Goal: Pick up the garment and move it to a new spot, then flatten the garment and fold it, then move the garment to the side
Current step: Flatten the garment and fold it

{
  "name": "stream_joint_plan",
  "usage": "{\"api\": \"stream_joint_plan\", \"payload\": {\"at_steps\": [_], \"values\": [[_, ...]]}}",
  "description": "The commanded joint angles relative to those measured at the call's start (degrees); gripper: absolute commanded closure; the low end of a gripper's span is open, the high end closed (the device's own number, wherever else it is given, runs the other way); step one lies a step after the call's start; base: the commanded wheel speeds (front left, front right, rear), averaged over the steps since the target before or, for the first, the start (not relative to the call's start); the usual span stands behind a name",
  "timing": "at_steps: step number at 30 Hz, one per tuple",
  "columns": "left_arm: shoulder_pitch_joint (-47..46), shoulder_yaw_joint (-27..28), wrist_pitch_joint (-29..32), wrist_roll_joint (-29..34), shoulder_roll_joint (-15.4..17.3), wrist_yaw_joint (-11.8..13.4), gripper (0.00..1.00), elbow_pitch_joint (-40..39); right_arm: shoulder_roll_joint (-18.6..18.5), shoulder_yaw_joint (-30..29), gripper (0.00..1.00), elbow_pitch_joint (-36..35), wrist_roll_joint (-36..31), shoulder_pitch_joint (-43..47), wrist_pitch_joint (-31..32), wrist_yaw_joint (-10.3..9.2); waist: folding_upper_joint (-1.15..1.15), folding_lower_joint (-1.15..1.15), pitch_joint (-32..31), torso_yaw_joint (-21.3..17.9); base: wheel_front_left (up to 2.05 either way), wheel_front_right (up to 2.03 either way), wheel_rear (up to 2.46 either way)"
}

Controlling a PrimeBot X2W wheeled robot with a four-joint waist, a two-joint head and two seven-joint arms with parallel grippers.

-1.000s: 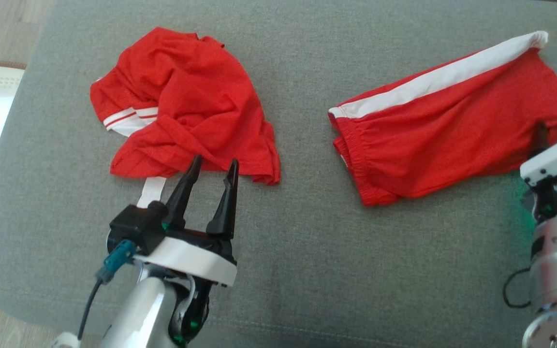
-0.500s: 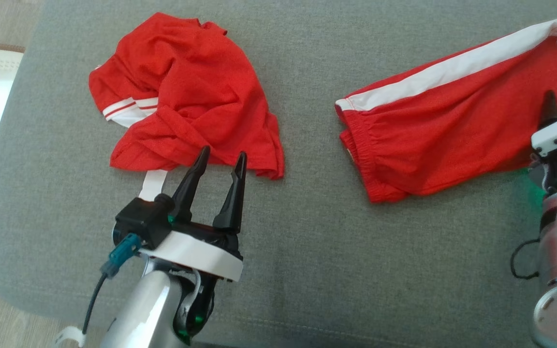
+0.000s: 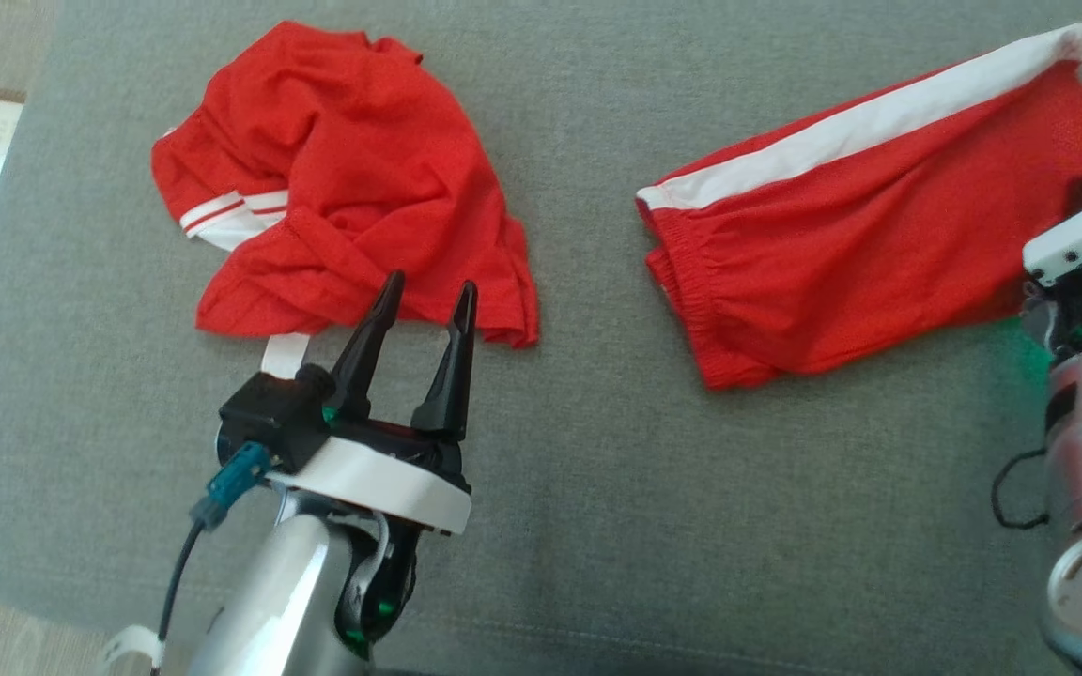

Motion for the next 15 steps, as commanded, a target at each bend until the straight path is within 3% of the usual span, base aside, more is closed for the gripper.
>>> {"api": "stream_joint_plan", "payload": {"at_steps": [1,15], "values": [[-1.54,1.97,-0.45,-0.30,0.19,0.22,0.00,-1.70,0.71,1.15,1.00,-0.74,0.22,-0.92,-1.09,-0.05,0.00,0.00,-0.91,-0.83,0.00,0.00,0.00],[1.65,2.96,-0.45,-0.23,0.19,-0.27,0.00,-1.07,2.39,-1.50,1.00,-2.31,4.10,9.29,-9.64,-0.05,0.00,0.00,-8.03,-7.37,0.00,0.00,0.00]]}}
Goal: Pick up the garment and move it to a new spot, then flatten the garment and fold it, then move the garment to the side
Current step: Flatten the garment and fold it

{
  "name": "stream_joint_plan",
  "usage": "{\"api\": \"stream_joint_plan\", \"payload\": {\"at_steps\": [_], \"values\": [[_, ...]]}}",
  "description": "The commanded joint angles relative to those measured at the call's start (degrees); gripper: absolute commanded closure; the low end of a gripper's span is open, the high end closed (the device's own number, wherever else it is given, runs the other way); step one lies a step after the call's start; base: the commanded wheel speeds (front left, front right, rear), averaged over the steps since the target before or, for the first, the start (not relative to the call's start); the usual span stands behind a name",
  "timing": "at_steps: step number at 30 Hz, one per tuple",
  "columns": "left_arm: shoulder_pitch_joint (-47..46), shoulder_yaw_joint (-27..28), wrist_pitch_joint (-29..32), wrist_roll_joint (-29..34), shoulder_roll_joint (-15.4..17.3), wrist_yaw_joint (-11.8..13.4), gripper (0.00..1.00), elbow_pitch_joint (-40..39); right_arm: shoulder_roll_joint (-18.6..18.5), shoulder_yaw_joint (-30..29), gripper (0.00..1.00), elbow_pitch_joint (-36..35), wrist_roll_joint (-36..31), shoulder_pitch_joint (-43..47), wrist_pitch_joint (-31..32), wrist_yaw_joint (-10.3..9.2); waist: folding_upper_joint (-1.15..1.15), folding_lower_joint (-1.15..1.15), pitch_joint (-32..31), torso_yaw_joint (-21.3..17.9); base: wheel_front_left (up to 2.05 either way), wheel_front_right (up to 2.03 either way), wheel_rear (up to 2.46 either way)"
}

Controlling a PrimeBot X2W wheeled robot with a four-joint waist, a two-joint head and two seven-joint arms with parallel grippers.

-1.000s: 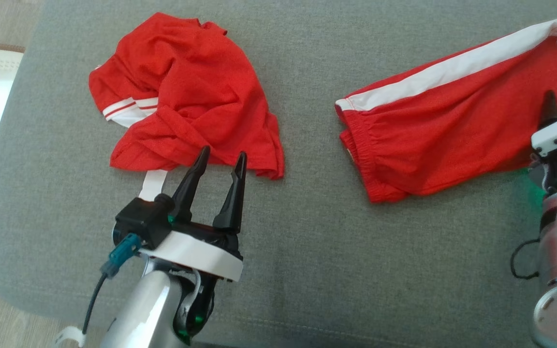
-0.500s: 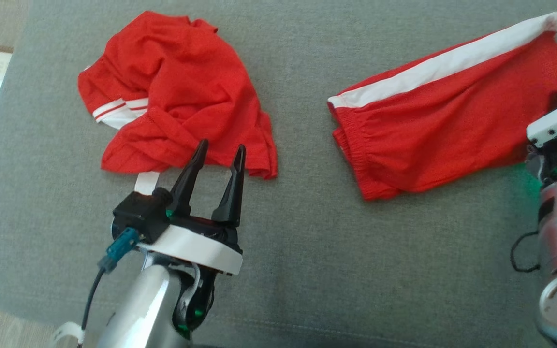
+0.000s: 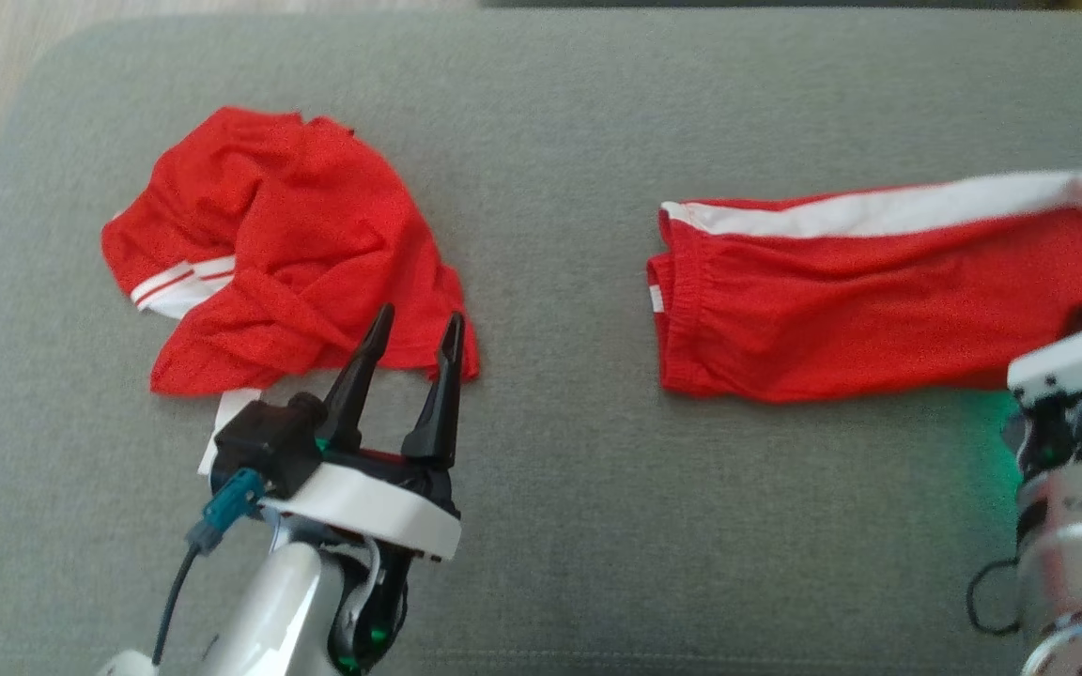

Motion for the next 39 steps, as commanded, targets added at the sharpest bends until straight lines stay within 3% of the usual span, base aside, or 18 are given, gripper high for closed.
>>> {"api": "stream_joint_plan", "payload": {"at_steps": [1,10,22,30,39], "values": [[-0.65,2.20,-0.45,-0.16,0.19,-0.24,0.00,-1.58,0.65,0.63,1.00,-2.08,0.39,-0.03,-1.06,-0.05,0.00,0.00,-1.77,-1.68,0.00,0.00,0.00],[1.47,2.64,-0.45,-0.26,0.19,-0.23,0.00,-1.63,1.98,2.36,1.00,-4.38,2.22,5.03,-4.17,-0.05,0.00,0.00,-4.47,-3.64,0.00,0.00,0.00],[3.49,3.33,-0.45,0.74,0.19,-0.89,0.00,-0.37,2.04,12.43,1.00,2.26,8.49,2.97,-10.51,-0.05,0.00,0.00,-8.06,-3.50,0.00,0.00,0.00],[4.57,3.00,-0.45,0.53,0.19,-0.76,0.00,0.19,2.04,30.71,1.00,0.67,22.41,1.64,-11.22,-0.05,0.00,0.00,-10.75,-1.16,0.00,0.00,0.00],[5.68,3.00,-0.45,0.25,0.19,-0.58,0.00,0.48,2.05,55.17,1.00,-11.58,40.54,9.70,-10.94,-0.05,0.00,0.00,-12.45,2.32,0.00,0.00,0.00]]}}
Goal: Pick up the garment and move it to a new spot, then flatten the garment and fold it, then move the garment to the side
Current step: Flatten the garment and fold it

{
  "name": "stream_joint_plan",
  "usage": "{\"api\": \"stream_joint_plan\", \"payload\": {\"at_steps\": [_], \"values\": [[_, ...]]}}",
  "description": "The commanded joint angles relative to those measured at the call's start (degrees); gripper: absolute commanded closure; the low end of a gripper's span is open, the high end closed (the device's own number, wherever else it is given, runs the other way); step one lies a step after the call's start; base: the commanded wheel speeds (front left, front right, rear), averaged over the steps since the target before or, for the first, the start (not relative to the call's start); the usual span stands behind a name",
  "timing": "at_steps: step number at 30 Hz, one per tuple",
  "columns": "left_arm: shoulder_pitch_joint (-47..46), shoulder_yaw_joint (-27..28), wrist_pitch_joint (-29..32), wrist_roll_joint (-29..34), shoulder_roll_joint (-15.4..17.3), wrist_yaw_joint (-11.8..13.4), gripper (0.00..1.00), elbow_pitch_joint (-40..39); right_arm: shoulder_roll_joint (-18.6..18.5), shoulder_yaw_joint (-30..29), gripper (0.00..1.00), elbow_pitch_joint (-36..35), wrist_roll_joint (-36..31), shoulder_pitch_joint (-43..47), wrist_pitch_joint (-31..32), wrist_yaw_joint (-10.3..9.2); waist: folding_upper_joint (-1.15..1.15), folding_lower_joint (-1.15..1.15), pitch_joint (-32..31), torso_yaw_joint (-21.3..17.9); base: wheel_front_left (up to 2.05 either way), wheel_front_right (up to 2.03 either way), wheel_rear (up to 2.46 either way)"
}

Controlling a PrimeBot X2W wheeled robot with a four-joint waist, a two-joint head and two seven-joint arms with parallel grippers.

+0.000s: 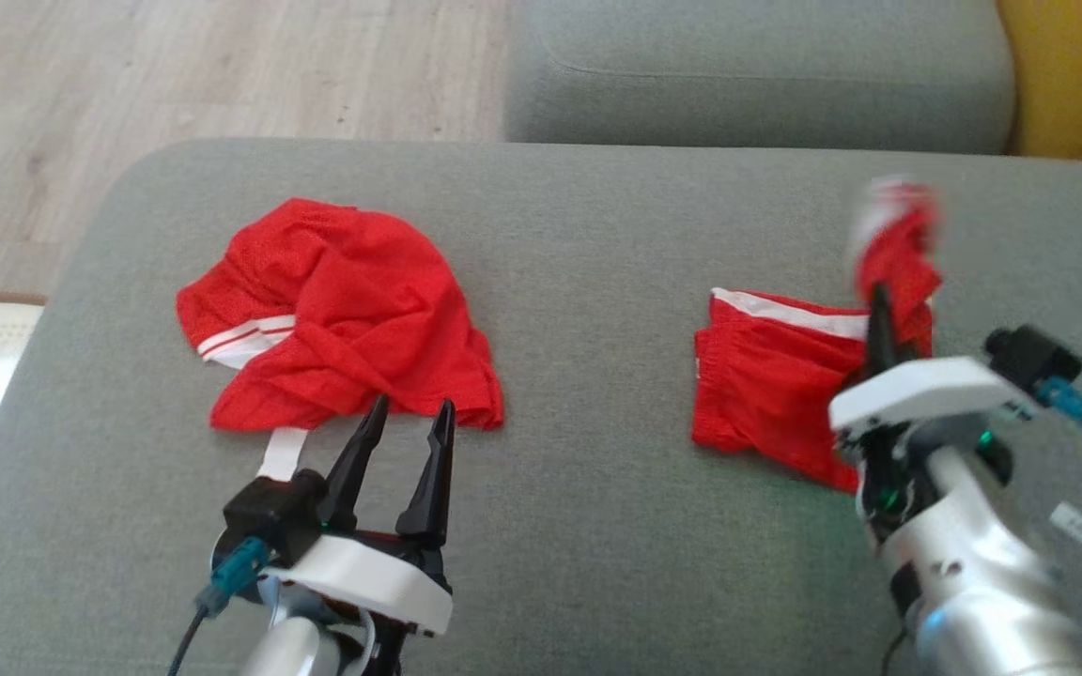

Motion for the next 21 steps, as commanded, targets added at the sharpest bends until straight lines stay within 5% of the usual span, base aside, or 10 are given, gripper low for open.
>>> {"api": "stream_joint_plan", "payload": {"at_steps": [1,18,19,20,21], "values": [[-1.59,2.02,-0.45,0.10,0.13,-0.06,0.00,-1.64,0.23,3.95,1.00,-3.28,1.59,-0.24,-0.29,-0.05,0.00,0.00,-0.43,1.07,0.00,0.00,0.00],[-1.29,2.91,-0.45,0.18,0.13,0.26,0.00,-2.19,0.23,17.65,1.00,-1.11,5.11,2.45,0.28,-0.05,0.00,0.00,0.65,3.27,0.00,0.00,0.00],[-1.31,2.96,-0.45,0.08,0.13,0.35,0.00,-2.26,0.23,18.55,0.74,-0.73,4.60,2.34,0.38,-0.05,0.00,0.00,0.70,3.04,0.00,0.00,0.00],[-1.31,3.01,-0.45,-0.03,0.13,0.44,0.00,-2.32,0.23,19.75,0.00,-0.80,4.22,2.30,0.64,-0.05,0.00,0.00,0.77,2.79,0.00,0.00,0.00],[-1.31,3.03,-0.45,-0.13,0.13,0.46,0.00,-2.33,0.24,20.93,0.00,-1.35,4.46,2.40,1.06,-0.05,0.00,0.00,0.85,2.51,0.00,0.00,0.00]]}}
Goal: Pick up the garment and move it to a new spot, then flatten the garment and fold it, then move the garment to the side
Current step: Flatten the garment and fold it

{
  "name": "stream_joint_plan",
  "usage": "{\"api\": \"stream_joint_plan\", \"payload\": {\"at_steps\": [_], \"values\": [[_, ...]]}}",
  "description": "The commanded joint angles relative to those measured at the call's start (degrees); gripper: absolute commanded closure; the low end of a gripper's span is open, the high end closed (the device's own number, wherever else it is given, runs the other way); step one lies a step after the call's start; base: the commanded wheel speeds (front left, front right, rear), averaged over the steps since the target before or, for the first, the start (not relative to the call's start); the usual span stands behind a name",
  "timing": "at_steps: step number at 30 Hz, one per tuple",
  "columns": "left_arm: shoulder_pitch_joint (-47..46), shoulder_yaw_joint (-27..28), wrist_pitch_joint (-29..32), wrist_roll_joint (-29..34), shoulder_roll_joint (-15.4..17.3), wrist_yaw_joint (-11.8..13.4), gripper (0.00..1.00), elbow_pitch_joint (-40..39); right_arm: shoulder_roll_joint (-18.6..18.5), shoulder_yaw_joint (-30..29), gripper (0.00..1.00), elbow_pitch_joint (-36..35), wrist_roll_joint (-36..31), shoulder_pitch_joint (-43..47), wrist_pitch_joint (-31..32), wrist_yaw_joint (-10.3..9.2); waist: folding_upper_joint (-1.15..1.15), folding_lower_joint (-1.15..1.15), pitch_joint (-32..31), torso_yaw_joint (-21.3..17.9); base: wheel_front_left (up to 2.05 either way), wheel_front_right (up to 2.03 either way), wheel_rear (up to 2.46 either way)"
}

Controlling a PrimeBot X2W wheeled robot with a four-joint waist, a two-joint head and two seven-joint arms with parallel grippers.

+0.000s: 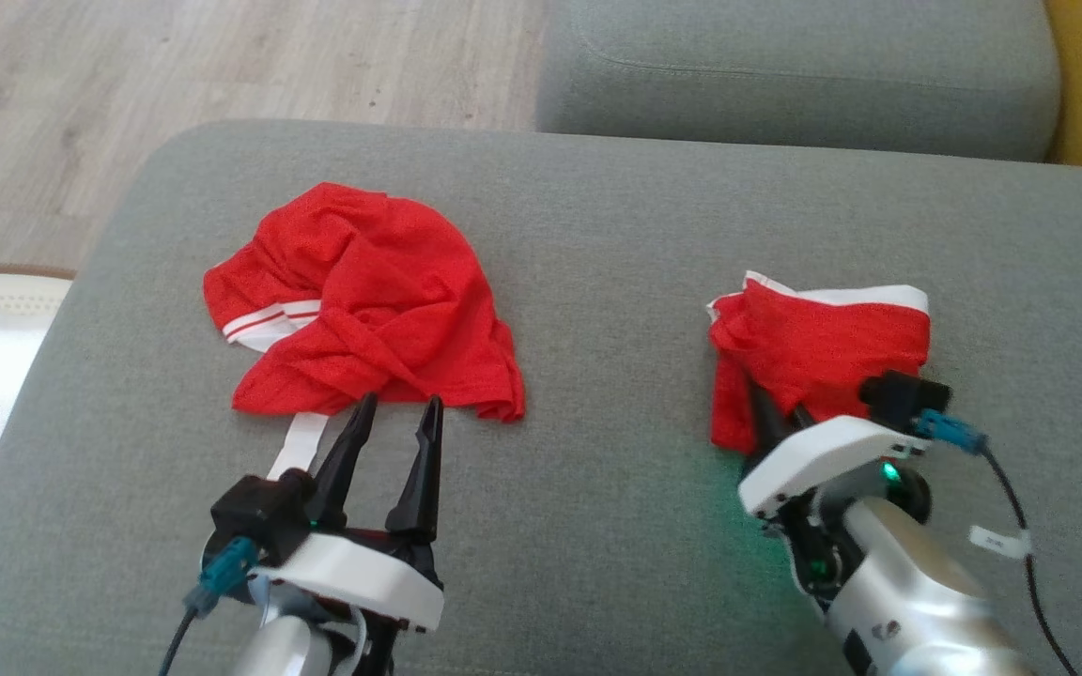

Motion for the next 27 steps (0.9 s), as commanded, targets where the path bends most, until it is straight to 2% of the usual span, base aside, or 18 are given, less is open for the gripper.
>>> {"api": "stream_joint_plan", "payload": {"at_steps": [1,9,13,21,24,27], "values": [[-1.51,1.83,-0.45,-0.17,0.11,0.33,0.00,-2.05,0.37,1.61,0.00,-2.20,0.14,-1.32,-0.08,-0.05,0.00,0.00,0.08,-0.36,0.00,0.00,0.00],[-1.92,2.11,-0.45,-0.41,0.11,0.55,0.00,-2.02,0.37,12.00,0.00,-6.82,2.73,1.24,6.88,-0.05,0.00,0.00,-0.36,-2.34,0.00,0.00,0.00],[-1.82,2.38,-0.45,-0.44,0.11,0.59,0.00,-2.14,0.37,13.51,0.00,-7.51,3.32,1.65,8.96,-0.05,0.00,0.00,-0.73,-3.53,0.00,0.00,0.00],[-2.17,3.07,-0.45,-0.39,0.11,0.83,0.00,-3.05,-2.30,10.10,0.00,-10.98,1.12,2.28,5.47,-0.05,0.00,0.00,-1.07,-6.59,0.00,0.00,0.00],[-2.47,3.79,-0.45,-0.36,0.11,0.96,0.00,-4.11,-4.58,7.72,0.00,-12.18,-3.39,2.62,1.95,-0.05,0.00,0.00,-1.01,-8.15,0.00,0.00,0.00],[-2.69,4.48,-0.45,-0.34,0.11,1.08,0.00,-5.09,-5.03,3.45,0.00,-13.69,-7.37,3.84,-0.35,-0.05,0.00,0.00,-0.82,-9.76,0.00,0.00,0.00]]}}
